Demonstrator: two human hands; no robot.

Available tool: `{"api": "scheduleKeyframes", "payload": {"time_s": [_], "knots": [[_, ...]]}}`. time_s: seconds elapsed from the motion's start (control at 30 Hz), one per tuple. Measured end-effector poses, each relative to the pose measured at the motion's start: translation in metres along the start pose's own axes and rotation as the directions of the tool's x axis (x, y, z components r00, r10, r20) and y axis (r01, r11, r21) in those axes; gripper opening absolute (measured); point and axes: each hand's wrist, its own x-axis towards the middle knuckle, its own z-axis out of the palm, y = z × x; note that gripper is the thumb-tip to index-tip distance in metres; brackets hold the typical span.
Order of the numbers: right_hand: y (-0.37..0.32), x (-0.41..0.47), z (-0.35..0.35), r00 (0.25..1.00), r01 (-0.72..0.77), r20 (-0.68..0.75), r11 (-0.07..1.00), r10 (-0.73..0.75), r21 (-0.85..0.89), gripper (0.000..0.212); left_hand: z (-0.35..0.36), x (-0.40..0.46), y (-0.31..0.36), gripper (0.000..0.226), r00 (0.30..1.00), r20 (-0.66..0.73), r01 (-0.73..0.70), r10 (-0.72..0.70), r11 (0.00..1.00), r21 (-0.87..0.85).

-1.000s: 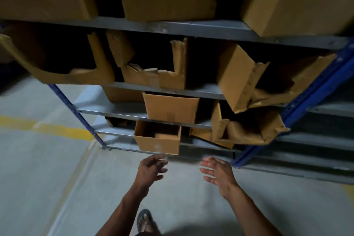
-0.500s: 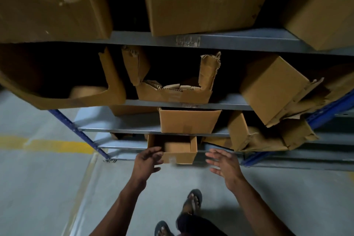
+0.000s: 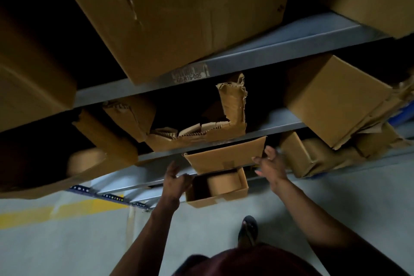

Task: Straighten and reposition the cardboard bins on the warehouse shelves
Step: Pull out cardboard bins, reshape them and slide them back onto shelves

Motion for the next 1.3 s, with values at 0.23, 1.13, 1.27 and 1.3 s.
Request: {"api": "scheduleKeyframes", "payload": {"time_s": [0.23, 1.13, 1.27, 1.3], "knots": [[0.001, 0.012, 0.005, 0.999, 0.031, -0.039, 0.997, -0.034, -0.075, 0.075, 0.001, 0.022, 0.001, 0.081, 0.998, 0.062, -0.034, 0.034, 0.999, 0.003], [0.028, -0.092, -0.013, 0.971, -0.158, -0.219, 0.954, 0.102, -0.255, 0.041, -0.051, -0.021, -0.024, 0.071, 0.971, 0.138, 0.175, -0.194, 0.975, 0.137], [0.016, -0.076, 0.002, 0.972, -0.140, -0.229, 0.910, 0.052, -0.391, 0.026, -0.025, -0.028, -0.024, 0.043, 0.933, 0.055, 0.359, -0.356, 0.931, -0.063], [0.020, -0.072, 0.001, 0.971, -0.132, -0.240, 0.865, 0.013, -0.484, 0.025, -0.020, -0.035, -0.024, 0.037, 0.923, 0.048, 0.384, -0.381, 0.917, -0.113]]}}
